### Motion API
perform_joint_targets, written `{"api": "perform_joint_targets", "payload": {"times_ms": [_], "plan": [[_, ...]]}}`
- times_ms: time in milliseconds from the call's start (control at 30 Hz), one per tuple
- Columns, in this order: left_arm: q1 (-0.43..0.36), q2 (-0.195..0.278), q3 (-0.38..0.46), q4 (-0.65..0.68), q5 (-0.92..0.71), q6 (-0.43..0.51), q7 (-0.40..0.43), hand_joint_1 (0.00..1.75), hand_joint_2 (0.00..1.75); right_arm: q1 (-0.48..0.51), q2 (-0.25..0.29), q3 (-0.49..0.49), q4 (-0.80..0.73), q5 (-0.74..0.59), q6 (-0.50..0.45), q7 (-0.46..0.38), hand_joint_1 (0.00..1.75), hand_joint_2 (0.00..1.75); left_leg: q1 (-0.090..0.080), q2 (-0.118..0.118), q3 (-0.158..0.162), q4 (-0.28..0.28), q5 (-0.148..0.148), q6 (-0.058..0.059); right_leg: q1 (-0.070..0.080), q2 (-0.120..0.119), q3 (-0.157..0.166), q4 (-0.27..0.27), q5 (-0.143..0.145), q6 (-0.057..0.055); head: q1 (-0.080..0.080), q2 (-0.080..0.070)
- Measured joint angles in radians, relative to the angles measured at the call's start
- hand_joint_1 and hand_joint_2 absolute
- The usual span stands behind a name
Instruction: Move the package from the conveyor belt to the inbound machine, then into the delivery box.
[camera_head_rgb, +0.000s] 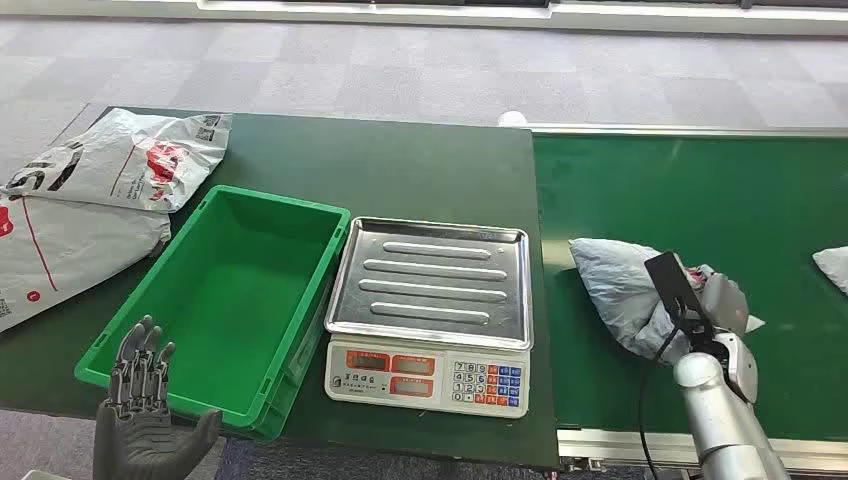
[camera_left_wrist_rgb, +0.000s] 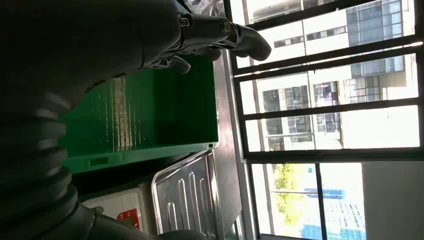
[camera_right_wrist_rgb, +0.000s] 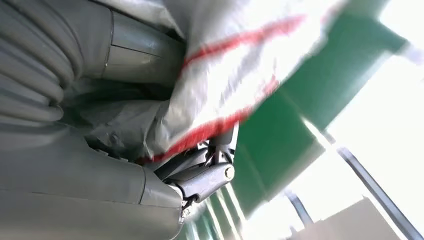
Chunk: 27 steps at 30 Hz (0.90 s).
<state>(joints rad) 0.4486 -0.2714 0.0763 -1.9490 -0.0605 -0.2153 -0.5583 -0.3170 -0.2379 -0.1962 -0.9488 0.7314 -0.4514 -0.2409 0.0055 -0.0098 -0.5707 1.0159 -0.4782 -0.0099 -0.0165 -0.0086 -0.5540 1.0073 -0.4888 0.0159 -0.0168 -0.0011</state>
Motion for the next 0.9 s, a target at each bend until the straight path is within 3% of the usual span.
{"api": "perform_joint_targets", "payload": {"times_ms": [267,500,600,733,900], "plan": [[-0.007,-0.009,0.0,0.008,0.0,0.02,-0.013,0.0,1.75,0.127,0.076,-0.032,-0.446,-0.115,-0.191,-0.162,1.75,1.75,0.0,-0.002,-0.001,0.0,0.0,-0.002,0.001,-0.001,-0.002,0.0,-0.002,-0.001,0.0,0.0],[-0.012,-0.005,-0.004,0.019,0.018,0.068,-0.02,0.0,1.75,0.174,0.097,-0.025,-0.607,-0.193,-0.238,-0.205,1.75,1.75,0.0,-0.001,-0.001,0.0,0.0,-0.001,0.0,0.0,-0.001,0.0,-0.001,-0.001,0.0,0.0],[-0.012,0.005,-0.01,0.022,0.028,0.086,-0.029,0.0,1.75,0.176,0.099,0.004,-0.623,-0.231,-0.138,-0.2,1.75,1.75,0.0,0.0,-0.003,-0.001,0.0,-0.002,0.0,0.001,0.0,0.0,-0.001,-0.001,0.0,0.0],[-0.023,0.038,-0.035,0.036,0.044,0.105,-0.053,0.0,1.75,0.149,0.078,0.151,-0.612,-0.181,0.174,-0.129,1.75,1.75,0.001,0.006,-0.004,-0.001,0.0,-0.003,0.001,0.007,-0.002,0.0,0.0,-0.002,0.0,0.0],[-0.033,0.068,-0.058,0.055,0.049,0.112,-0.066,0.0,1.75,0.101,0.065,0.301,-0.579,-0.085,0.315,-0.098,1.75,1.75,0.002,0.001,-0.004,-0.001,0.003,-0.004,0.003,0.002,-0.004,0.002,0.001,-0.003,0.0,0.0]]}}
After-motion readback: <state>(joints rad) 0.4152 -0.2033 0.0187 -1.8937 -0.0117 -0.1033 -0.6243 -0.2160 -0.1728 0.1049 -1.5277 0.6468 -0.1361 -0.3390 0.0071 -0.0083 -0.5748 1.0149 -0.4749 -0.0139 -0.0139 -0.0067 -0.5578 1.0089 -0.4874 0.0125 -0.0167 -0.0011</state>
